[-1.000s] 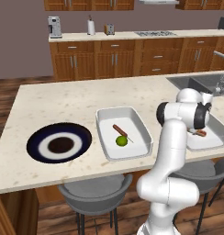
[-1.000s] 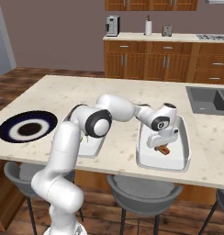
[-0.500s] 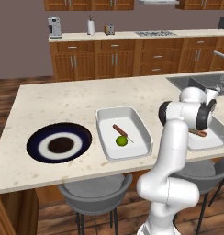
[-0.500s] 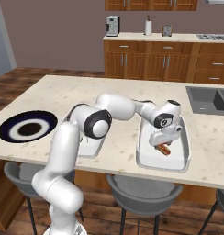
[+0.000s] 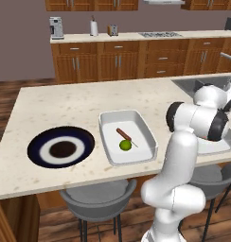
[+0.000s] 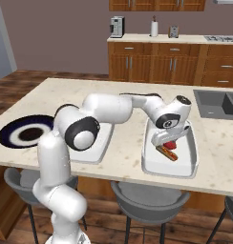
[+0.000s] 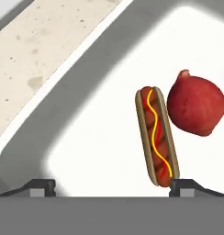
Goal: Place one cooked food and one vegetable from the large plate to each tupperware container.
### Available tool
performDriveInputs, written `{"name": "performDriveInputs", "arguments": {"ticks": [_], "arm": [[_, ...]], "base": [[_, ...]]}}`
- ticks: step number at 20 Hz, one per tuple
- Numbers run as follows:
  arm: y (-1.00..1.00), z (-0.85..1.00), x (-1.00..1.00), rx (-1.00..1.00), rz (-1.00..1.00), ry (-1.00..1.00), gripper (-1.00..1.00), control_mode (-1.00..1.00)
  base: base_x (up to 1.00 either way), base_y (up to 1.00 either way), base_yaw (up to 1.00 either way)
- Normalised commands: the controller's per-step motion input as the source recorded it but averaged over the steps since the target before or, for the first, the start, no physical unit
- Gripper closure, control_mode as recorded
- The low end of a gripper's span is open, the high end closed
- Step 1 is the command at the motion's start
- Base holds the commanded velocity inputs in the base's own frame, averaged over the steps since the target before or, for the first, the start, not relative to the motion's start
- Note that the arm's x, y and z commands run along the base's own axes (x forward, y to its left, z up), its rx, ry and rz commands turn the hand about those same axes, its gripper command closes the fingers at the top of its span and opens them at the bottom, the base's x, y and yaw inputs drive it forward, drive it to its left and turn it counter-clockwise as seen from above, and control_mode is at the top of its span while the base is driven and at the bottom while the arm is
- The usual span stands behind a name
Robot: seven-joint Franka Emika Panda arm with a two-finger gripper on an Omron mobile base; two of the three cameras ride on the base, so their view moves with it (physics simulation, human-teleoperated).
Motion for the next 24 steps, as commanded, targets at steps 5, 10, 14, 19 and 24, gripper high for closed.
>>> {"name": "performDriveInputs", "arguments": {"ticks": [5,10,14,19,24], "arm": [[0.55,0.98,-0.33,-0.02,-0.01,-0.1,-1.0,-1.0],[0.97,0.74,-0.31,0.0,-0.05,0.0,-1.0,-1.0],[1.0,0.58,-0.37,0.06,-0.06,-0.06,-1.0,-1.0],[0.96,0.42,-0.72,0.18,-0.06,-0.07,-1.0,-1.0],[0.79,0.8,-0.69,0.13,-0.01,-0.09,-1.0,-1.0]], "base": [[0.0,0.0,0.0],[0.0,0.0,0.0],[0.0,0.0,0.0],[0.0,0.0,0.0],[0.0,0.0,0.0]]}}
